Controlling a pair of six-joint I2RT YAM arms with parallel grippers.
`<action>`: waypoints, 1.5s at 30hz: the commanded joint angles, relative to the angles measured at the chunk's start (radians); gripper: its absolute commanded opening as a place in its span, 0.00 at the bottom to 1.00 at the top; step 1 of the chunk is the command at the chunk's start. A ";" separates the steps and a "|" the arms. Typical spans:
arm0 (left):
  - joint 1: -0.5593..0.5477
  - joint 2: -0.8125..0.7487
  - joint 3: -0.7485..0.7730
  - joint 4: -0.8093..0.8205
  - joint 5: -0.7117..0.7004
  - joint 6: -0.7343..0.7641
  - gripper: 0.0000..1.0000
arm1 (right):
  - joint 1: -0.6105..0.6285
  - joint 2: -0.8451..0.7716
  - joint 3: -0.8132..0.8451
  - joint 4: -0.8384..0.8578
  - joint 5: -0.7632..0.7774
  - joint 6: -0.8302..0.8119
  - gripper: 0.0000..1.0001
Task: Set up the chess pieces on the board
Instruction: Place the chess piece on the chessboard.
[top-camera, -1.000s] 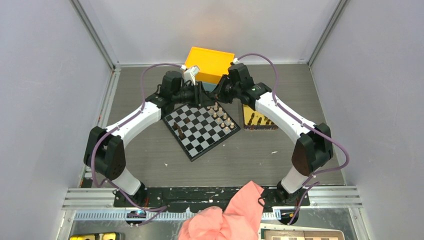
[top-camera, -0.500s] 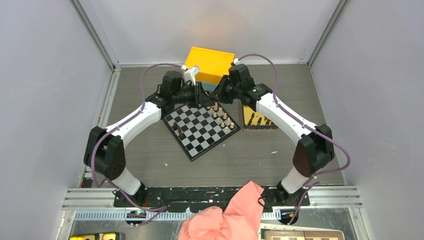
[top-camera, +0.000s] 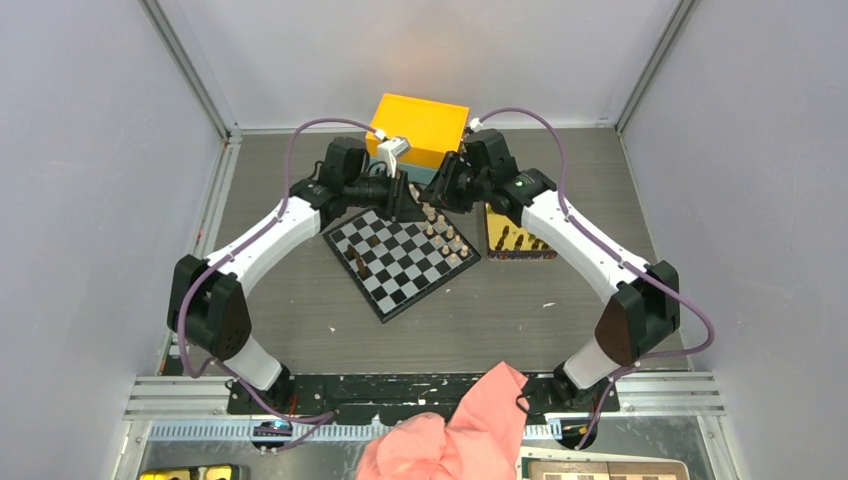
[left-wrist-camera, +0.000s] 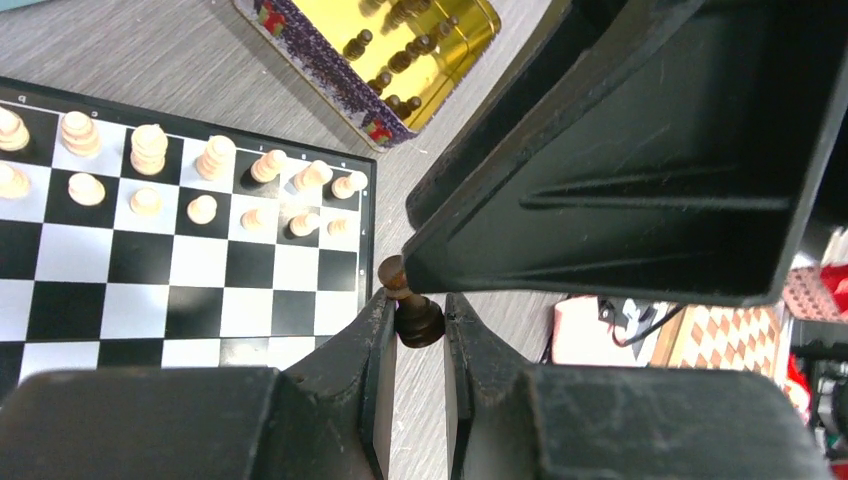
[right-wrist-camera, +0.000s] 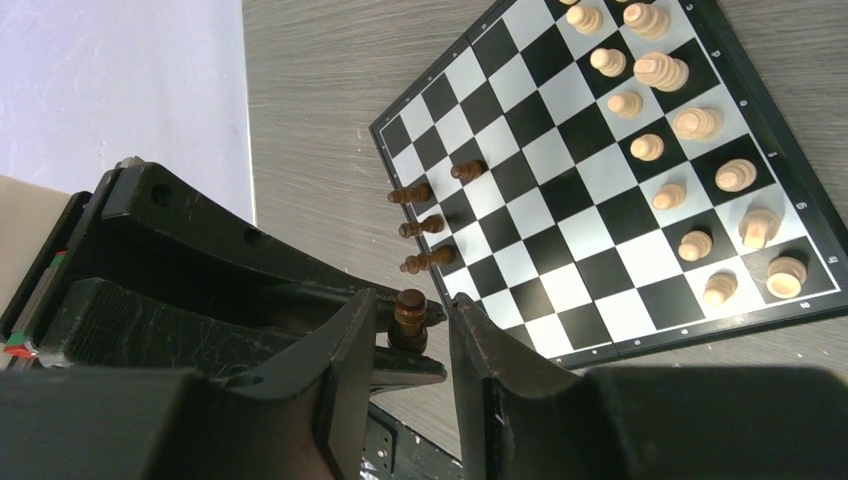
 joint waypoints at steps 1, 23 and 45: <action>-0.005 -0.017 0.051 -0.129 0.080 0.176 0.00 | -0.022 -0.077 0.015 -0.062 -0.029 -0.038 0.39; -0.179 -0.134 0.002 -0.459 -0.188 0.561 0.00 | -0.101 -0.149 -0.228 -0.059 -0.430 0.024 0.39; -0.248 -0.082 0.063 -0.463 -0.220 0.590 0.00 | -0.070 -0.078 -0.319 0.150 -0.587 0.147 0.38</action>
